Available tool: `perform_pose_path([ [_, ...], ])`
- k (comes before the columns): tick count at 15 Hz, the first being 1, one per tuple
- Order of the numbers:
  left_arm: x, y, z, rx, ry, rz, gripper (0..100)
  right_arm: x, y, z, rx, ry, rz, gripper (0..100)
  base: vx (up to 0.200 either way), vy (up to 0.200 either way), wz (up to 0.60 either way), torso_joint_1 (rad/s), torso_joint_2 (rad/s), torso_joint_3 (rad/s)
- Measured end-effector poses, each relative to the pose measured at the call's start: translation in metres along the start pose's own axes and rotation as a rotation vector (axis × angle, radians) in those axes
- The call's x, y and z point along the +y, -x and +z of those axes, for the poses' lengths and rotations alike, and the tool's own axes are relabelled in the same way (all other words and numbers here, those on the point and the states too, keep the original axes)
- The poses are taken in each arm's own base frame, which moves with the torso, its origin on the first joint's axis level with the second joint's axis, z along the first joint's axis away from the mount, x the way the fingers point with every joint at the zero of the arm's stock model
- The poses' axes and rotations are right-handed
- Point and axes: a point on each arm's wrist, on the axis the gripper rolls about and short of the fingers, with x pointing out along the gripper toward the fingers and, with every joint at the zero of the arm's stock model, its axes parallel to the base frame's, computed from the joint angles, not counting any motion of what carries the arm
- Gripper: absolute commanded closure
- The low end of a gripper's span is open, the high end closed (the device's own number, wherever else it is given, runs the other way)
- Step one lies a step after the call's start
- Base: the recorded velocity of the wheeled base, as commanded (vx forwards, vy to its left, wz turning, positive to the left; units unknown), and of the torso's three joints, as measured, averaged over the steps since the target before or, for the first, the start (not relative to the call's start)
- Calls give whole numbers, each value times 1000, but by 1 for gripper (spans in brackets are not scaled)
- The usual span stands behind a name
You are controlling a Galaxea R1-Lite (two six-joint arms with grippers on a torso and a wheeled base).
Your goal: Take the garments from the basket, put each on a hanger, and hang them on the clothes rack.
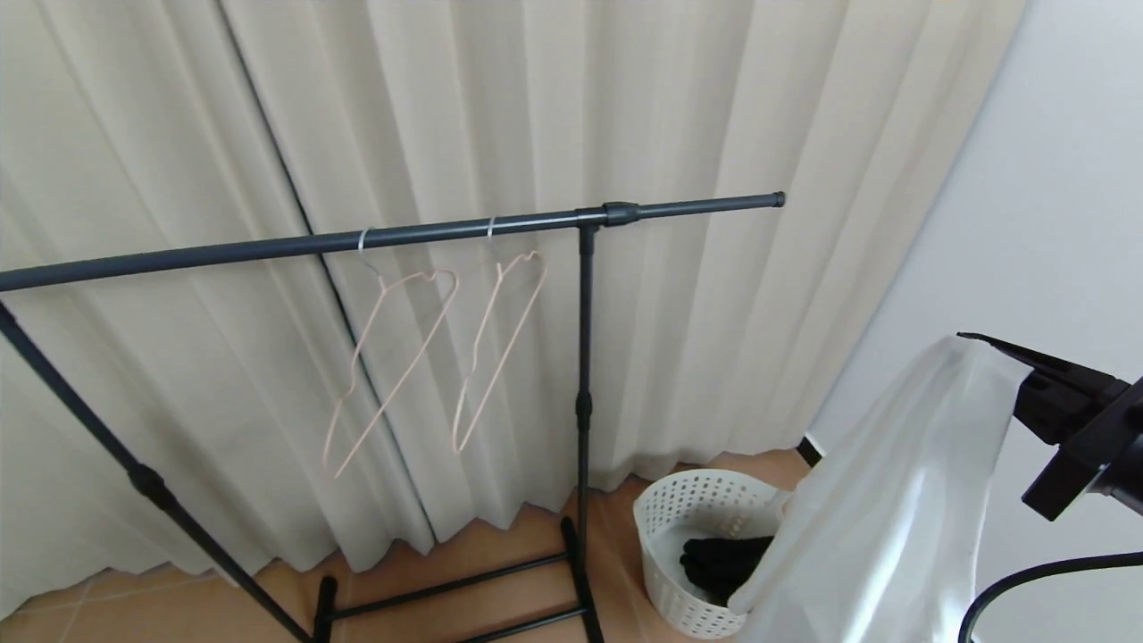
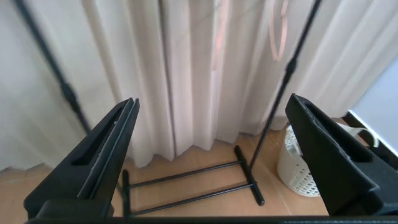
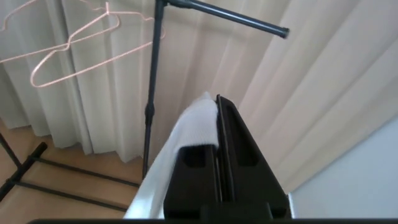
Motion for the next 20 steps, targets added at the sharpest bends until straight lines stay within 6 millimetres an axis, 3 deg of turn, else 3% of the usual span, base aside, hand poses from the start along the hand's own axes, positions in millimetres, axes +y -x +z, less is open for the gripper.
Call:
perform_pose_path([
  [2, 0, 0, 0, 0, 0, 0, 0, 0, 0, -1, 2, 3, 0, 100, 0, 0, 600, 10, -2, 0],
  [11, 0, 0, 0, 3, -10, -5, 0, 1, -2, -6, 30, 37, 6, 100, 0, 0, 0, 0, 0, 0],
  [14, 0, -4, 1, 66, -61, -22, 0, 5, -14, -7, 67, 36, -3, 100, 0, 0, 0, 0, 0, 0],
  [16, -1, -14, 12, 163, -65, -78, 0, 10, -35, -3, 116, 22, -92, 100, 0, 0, 0, 0, 0, 0],
  [20, -8, -62, 68, 358, 29, -202, 0, 20, -78, 8, 297, -116, -195, 100, 0, 0, 0, 0, 0, 0],
])
